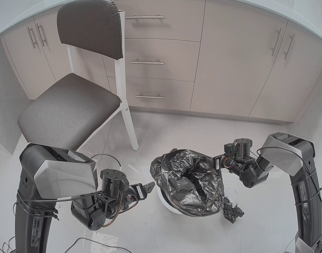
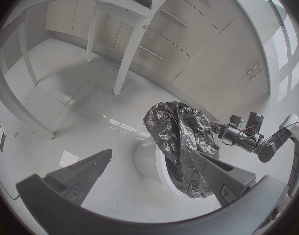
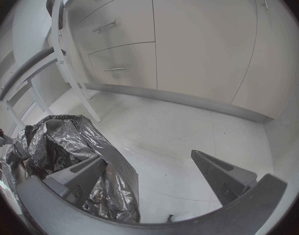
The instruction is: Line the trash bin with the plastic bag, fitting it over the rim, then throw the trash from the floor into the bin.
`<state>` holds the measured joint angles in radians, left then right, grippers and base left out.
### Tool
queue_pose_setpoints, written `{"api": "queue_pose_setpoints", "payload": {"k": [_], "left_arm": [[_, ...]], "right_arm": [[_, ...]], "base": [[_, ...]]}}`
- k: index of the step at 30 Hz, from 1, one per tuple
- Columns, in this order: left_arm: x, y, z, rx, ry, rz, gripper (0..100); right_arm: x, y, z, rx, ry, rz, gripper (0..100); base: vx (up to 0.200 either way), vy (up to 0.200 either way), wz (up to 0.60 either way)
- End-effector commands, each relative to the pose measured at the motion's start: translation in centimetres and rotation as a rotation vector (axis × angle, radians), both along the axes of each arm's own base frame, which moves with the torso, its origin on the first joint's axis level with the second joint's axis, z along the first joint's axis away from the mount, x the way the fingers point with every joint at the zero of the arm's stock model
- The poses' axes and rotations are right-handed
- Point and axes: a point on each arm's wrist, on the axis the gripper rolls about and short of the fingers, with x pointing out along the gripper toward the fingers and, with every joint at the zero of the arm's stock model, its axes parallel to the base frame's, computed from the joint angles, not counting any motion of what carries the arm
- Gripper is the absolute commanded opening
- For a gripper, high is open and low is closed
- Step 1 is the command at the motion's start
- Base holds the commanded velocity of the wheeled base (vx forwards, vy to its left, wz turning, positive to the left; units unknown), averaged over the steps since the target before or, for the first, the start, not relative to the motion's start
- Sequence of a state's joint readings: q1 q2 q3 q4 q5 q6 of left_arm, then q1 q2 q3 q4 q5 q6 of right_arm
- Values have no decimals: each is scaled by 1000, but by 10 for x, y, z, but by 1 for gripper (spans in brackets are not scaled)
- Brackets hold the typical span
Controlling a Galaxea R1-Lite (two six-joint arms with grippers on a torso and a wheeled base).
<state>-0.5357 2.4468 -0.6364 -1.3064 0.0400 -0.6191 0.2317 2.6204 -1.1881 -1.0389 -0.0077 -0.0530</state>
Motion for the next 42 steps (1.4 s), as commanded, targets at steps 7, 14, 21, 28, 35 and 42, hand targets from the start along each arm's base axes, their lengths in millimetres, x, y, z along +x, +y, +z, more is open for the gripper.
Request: {"api": "queue_pose_setpoints", "payload": {"k": [7,14,21,28,35,42], "left_arm": [[-6,-11,2,38,-29,-49,100],[-23,-55,16,212,-199,-161,100],[-34,-84,18,288,-209,-208,100],[-19,-101,11,363,-169,-167,100],[-9,-103,2,494,-139,-74,100],[-2,-99,5,568,-163,6,100]], "right_arm": [[-1,2,9,31,-9,-7,100],[-6,4,12,36,-6,2,100],[-7,5,16,69,-33,-4,100],[-7,5,19,74,-38,-2,100],[-7,6,17,74,-35,-1,100],[-7,8,14,73,-30,3,100]], "base": [[0,0,0],[0,0,0],[0,0,0],[0,0,0],[0,0,0],[0,0,0]]}}
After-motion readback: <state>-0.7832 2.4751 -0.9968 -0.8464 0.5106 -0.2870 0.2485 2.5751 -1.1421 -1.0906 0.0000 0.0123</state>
